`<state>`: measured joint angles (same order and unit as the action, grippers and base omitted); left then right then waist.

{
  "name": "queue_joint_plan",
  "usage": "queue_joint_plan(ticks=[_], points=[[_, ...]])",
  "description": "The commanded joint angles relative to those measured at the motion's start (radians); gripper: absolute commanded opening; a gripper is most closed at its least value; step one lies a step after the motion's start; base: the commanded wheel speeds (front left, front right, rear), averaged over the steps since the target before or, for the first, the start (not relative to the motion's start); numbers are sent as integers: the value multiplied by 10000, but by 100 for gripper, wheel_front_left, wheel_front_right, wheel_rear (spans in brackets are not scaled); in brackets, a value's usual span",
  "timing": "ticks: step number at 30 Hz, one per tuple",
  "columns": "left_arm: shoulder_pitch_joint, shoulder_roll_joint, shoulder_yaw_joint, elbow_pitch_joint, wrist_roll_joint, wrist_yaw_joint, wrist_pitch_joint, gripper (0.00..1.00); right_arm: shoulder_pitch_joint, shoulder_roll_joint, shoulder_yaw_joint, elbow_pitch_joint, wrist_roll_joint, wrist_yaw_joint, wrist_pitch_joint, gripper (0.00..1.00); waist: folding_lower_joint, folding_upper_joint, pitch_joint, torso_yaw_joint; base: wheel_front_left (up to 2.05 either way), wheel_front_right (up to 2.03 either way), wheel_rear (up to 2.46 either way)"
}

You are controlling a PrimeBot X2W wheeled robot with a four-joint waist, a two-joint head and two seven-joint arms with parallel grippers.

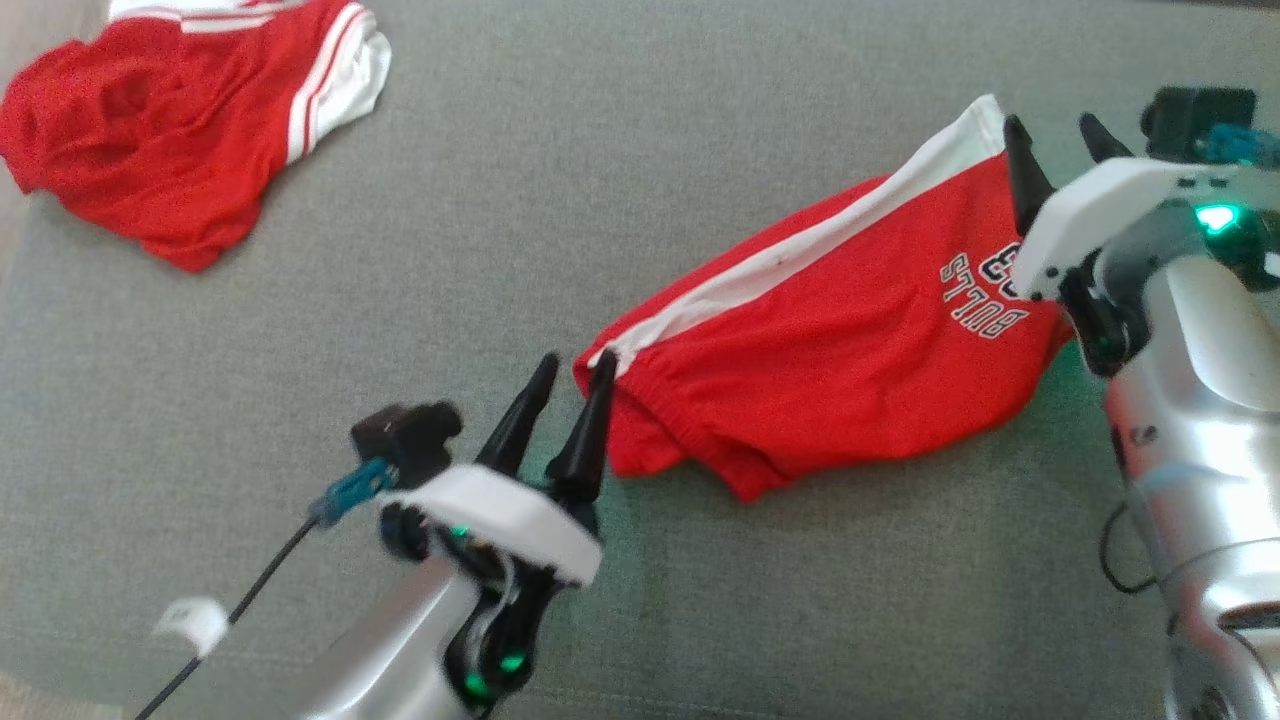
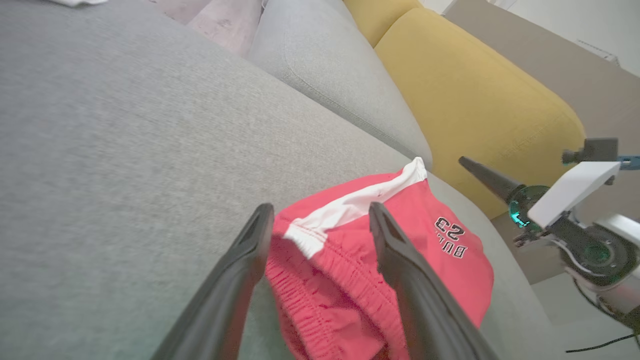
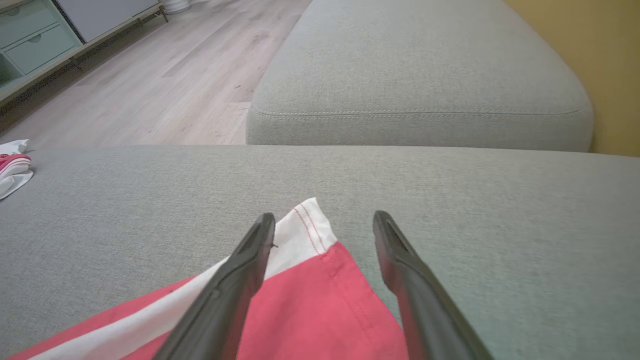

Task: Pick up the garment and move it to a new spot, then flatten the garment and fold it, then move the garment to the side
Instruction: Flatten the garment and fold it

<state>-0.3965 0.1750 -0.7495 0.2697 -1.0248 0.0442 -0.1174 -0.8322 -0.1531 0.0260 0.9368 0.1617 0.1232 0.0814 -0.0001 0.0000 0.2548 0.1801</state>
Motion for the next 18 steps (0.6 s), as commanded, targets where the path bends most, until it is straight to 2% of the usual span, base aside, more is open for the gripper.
queue_joint_plan(ticks=[1,9,18], points=[[90,436,225,-510,182,148,-140,100,-32,-144,258,-173,178,75,-131,100,1,0,-319,-22,0,0,0],[1062,1634,289,-1956,838,1060,-356,100,562,-913,831,259,927,75,382,100,1,0,-767,185,0,0,0],[1476,2390,655,-2790,1351,1949,-651,100,1121,-1604,1436,636,2042,75,1857,100,1,0,-616,604,0,0,0]])
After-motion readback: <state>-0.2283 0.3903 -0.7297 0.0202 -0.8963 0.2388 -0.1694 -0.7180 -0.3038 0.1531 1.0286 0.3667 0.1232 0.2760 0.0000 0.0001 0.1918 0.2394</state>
